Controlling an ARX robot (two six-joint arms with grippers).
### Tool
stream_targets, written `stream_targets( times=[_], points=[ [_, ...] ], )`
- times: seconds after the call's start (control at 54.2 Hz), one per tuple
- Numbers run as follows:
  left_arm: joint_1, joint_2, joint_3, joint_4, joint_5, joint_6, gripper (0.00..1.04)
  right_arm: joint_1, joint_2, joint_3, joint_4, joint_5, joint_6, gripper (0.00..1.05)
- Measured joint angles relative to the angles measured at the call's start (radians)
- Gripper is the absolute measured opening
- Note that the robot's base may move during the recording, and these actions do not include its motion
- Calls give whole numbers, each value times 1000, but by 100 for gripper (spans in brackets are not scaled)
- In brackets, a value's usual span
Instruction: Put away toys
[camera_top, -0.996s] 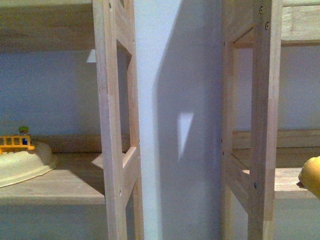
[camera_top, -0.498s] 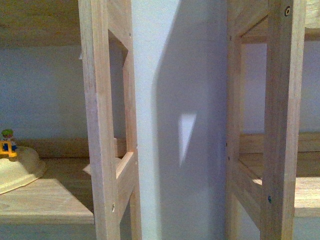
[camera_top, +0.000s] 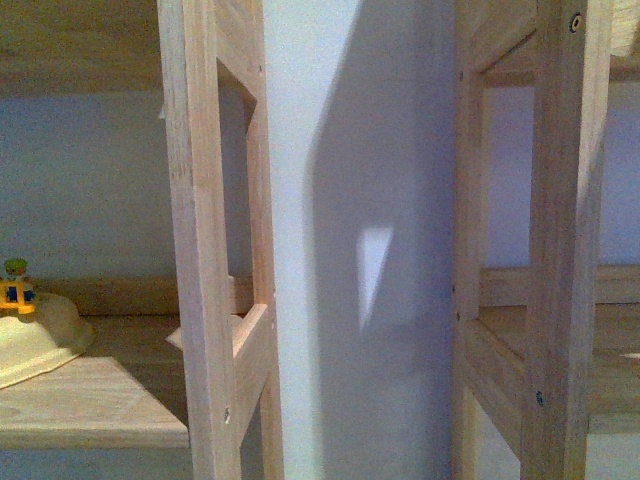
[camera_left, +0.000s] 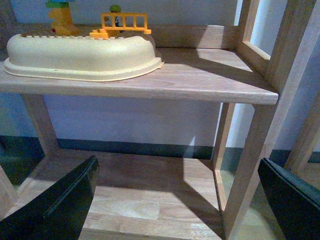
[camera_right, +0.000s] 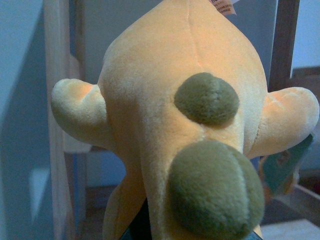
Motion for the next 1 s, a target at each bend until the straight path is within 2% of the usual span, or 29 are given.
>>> stream_targets(
  times=[0.092,0.147,0.461,0.83,0.996],
  points=[
    [0,0,0,0,0,0,98,-104,57,131,-78,-93,32,7],
    [0,0,0,0,0,0,98,-134,79,176,-90,-122,48,7],
    [0,0,0,0,0,0,98,-182,369,464,-86,-287,168,7],
    [0,0,0,0,0,0,98,-210,661,710,-89,-326,260,7],
    [0,0,0,0,0,0,98,-264,737,801,-114,-333,303,7]
  ],
)
